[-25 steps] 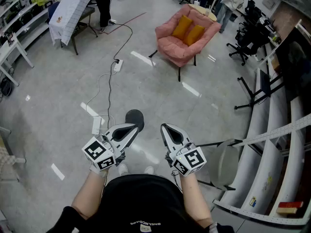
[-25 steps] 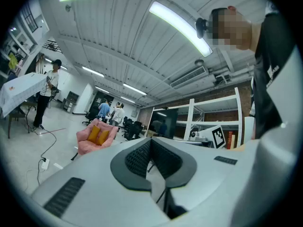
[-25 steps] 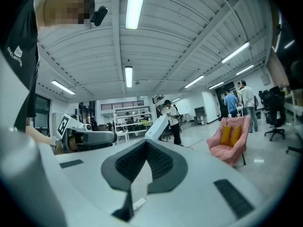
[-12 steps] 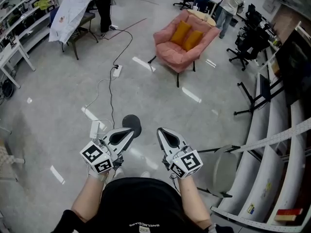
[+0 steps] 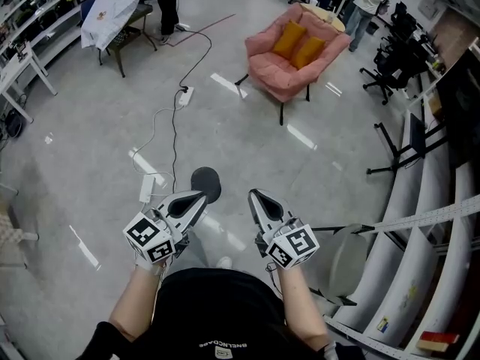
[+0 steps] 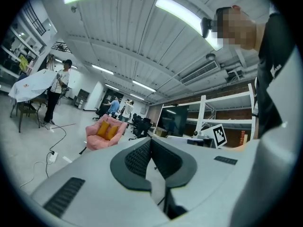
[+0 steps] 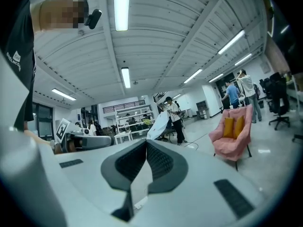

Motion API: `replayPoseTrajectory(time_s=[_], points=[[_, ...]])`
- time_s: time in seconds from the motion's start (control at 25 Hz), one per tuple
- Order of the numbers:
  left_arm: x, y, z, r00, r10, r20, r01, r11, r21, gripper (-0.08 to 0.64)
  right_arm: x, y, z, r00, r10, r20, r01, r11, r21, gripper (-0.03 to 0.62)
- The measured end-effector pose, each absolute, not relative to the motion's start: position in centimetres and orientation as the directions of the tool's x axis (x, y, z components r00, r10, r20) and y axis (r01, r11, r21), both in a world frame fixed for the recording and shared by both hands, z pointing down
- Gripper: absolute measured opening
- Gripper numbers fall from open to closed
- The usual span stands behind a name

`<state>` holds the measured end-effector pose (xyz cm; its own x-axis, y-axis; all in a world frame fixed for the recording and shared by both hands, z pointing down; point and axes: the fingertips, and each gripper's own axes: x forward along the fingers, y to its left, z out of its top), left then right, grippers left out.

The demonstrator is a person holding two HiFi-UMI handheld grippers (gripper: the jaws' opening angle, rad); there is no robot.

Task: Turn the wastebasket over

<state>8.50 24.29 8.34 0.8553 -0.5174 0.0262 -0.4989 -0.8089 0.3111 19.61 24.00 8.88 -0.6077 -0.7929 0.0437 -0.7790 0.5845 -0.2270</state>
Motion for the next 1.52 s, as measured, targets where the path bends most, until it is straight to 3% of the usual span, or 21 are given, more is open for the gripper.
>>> replayPoseTrajectory(time_s=[0.84, 1.32, 1.4, 1.52], points=[[-5.0, 6.1, 14.7, 0.845, -0.512, 0.154, -0.523, -0.732, 0.436, 0.014, 7.3, 5.1, 13.2, -0.586, -0.768, 0.258, -0.810, 0.543, -0.224, 0.014], [-3.9, 4.0, 21.1, 0.737, -0.598, 0.315, -0.663, -0.549, 0.508, 0.017, 9.6, -0.6, 19.5, -0.672, -0.637, 0.378, -0.739, 0.611, -0.284, 0.017], [-3.6, 3.9, 22.8, 0.705, -0.620, 0.345, -0.692, -0.495, 0.525, 0.029, 10.2, -1.7, 21.2, -0.694, -0.597, 0.403, -0.716, 0.630, -0.300, 0.018], [-3.5, 3.4, 25.9, 0.656, -0.641, 0.399, -0.733, -0.416, 0.538, 0.107, 10.7, -3.6, 24.4, -0.714, -0.542, 0.443, -0.690, 0.651, -0.316, 0.025]])
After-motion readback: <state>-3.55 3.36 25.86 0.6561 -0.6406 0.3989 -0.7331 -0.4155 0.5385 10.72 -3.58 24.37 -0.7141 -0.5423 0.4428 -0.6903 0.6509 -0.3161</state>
